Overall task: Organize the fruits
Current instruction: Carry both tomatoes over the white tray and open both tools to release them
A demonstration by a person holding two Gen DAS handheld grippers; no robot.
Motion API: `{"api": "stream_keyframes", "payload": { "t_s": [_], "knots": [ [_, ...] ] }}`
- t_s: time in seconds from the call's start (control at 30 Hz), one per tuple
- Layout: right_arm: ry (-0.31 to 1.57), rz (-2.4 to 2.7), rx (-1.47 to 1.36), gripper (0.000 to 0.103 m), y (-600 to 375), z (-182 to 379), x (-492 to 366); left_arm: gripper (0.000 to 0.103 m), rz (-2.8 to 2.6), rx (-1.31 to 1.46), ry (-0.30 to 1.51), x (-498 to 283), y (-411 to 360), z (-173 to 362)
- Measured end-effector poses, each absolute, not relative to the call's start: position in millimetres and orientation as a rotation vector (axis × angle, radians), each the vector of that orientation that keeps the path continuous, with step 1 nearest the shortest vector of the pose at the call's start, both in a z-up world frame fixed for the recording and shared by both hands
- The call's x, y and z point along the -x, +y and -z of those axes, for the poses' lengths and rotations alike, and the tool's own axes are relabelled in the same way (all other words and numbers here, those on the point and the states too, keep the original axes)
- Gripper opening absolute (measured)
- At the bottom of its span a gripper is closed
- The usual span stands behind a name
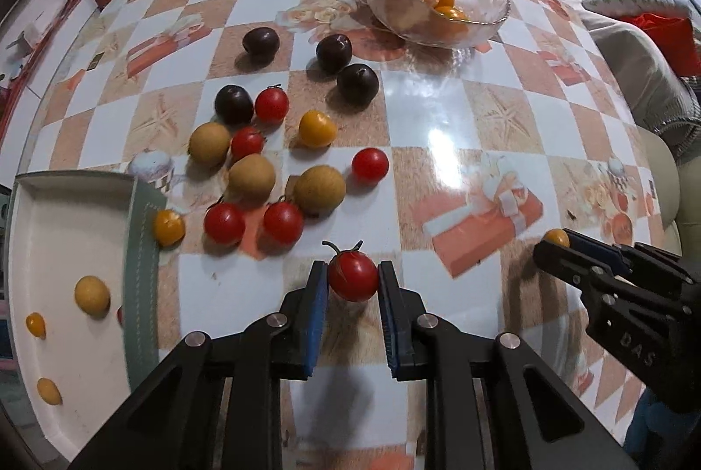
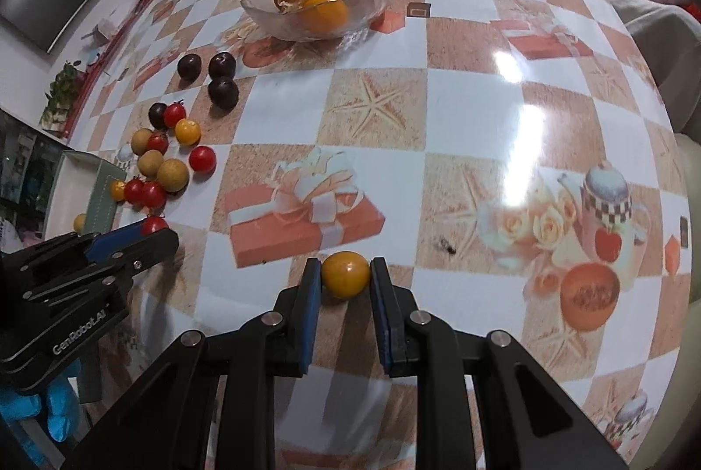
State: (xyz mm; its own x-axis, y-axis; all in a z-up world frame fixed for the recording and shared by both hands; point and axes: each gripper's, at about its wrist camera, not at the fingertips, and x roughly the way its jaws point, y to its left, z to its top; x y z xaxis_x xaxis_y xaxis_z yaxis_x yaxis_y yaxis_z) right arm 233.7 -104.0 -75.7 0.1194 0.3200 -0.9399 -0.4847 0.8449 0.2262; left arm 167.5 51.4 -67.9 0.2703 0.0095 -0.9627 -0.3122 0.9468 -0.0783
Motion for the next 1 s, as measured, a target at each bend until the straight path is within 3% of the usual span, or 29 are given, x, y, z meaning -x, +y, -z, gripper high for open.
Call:
{"api": "stream_keyframes", "payload": {
  "t_s": [0.53, 1.0],
  "knots": [
    [1.347, -0.617, 0.111, 0.024, -85, 57, -196, 0.024, -0.208, 0.303, 1.237, -112, 75, 32],
    [1.326, -0.726, 0.178, 0.024, -13, 39, -158, 0.024, -0.315, 0.349, 1.196, -51, 133, 16]
  ]
}}
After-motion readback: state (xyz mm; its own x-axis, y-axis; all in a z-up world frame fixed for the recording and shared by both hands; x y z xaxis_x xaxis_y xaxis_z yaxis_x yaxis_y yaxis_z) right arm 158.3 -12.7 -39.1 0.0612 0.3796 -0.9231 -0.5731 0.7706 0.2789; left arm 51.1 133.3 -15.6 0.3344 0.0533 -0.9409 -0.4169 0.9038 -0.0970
